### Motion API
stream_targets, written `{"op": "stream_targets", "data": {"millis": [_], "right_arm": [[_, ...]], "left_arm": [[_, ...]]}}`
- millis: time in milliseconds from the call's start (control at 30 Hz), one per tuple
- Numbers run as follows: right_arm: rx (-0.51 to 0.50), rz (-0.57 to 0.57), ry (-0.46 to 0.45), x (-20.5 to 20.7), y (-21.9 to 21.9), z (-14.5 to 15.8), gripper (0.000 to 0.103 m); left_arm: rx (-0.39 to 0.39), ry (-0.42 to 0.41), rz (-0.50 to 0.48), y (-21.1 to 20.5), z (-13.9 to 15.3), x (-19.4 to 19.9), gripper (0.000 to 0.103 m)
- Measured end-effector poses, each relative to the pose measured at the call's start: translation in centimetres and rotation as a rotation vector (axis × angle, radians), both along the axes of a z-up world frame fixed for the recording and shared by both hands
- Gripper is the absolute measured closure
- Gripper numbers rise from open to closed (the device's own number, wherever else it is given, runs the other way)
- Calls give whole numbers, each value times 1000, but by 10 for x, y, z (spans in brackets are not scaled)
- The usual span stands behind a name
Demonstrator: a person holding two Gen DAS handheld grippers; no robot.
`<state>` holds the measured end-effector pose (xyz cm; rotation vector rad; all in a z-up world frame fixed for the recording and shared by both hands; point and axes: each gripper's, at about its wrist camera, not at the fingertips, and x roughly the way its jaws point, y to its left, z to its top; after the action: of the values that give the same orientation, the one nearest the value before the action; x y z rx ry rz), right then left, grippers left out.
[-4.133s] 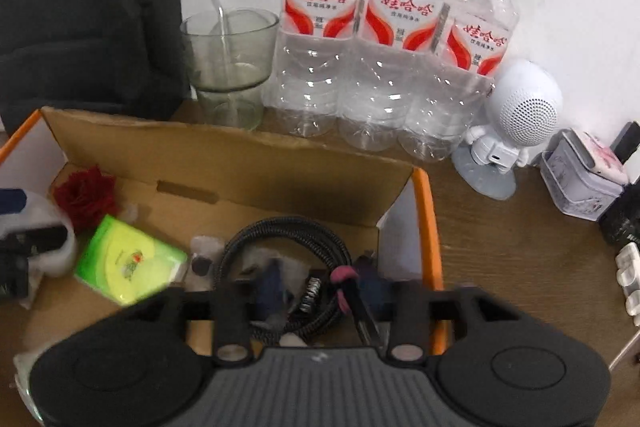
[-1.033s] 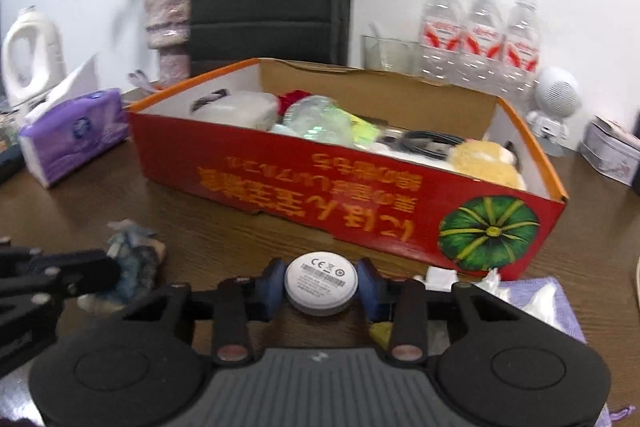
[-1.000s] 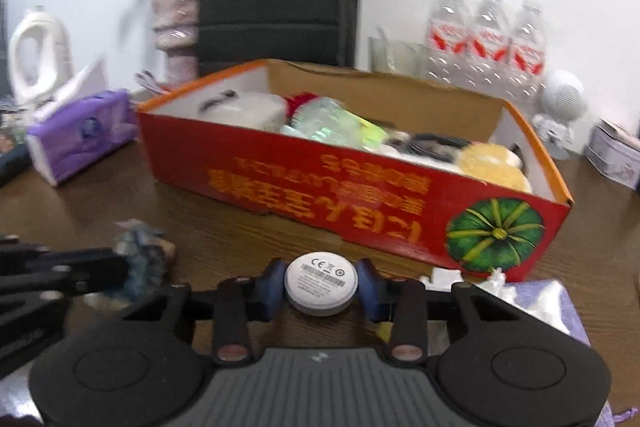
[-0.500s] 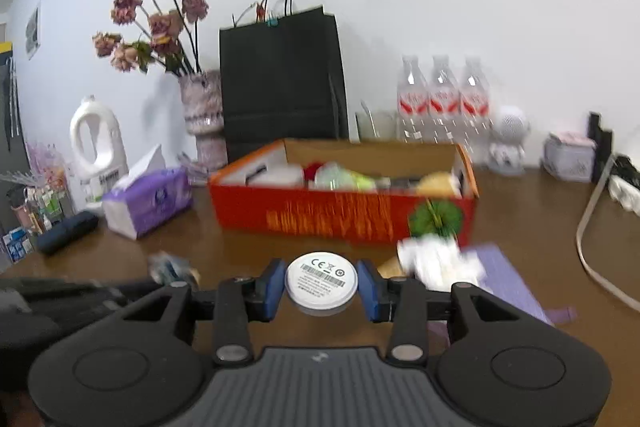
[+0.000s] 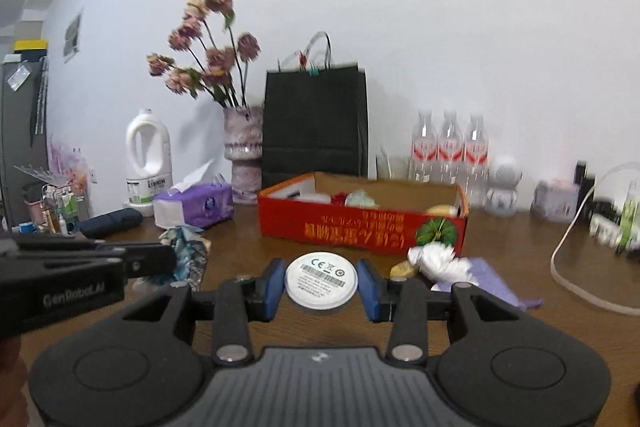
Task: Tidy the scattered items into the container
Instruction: 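Carry the wrapper and puck into the cardboard box and release both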
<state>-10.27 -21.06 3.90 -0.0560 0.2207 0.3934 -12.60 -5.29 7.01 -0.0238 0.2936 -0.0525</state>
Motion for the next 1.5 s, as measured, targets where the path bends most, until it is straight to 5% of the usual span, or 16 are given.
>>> {"op": "stream_targets", "data": {"millis": [133, 400, 633, 767, 933, 1133, 1200, 1233, 1267, 1300, 1367, 1500], "right_arm": [[10, -37, -46, -5, -7, 9, 65], [23, -42, 1, 36, -8, 16, 65], [163, -15, 95, 150, -26, 50, 65], [204, 1, 210, 244, -27, 74, 65], [26, -28, 424, 364, 8, 62, 65], [-168, -85, 673, 443, 38, 11, 65], [-189, -94, 728, 452, 42, -4, 65], [-202, -94, 742, 455, 45, -9, 64], [-213, -90, 747, 455, 46, -11, 60], [-222, -87, 751, 455, 48, -13, 46], [-217, -75, 747, 451, 48, -8, 35], [-180, -83, 720, 448, 38, 21, 27]], "left_arm": [[0, -22, -28, -1, 3, 1, 99], [-39, 4, -48, 13, 8, 53, 99], [-3, 36, -110, 21, 49, 185, 99], [-90, 186, -189, 24, 59, 295, 99], [-128, 349, -170, 39, 35, 410, 99], [-54, 464, -157, 29, 0, 460, 97], [-48, 481, -150, 27, -8, 467, 80], [-46, 492, -155, 26, -11, 469, 58], [-39, 494, -168, 26, -11, 469, 51], [-30, 487, -183, 27, -8, 466, 50], [-20, 472, -192, 30, 4, 460, 50], [13, 486, -151, 40, 33, 451, 41]]}}
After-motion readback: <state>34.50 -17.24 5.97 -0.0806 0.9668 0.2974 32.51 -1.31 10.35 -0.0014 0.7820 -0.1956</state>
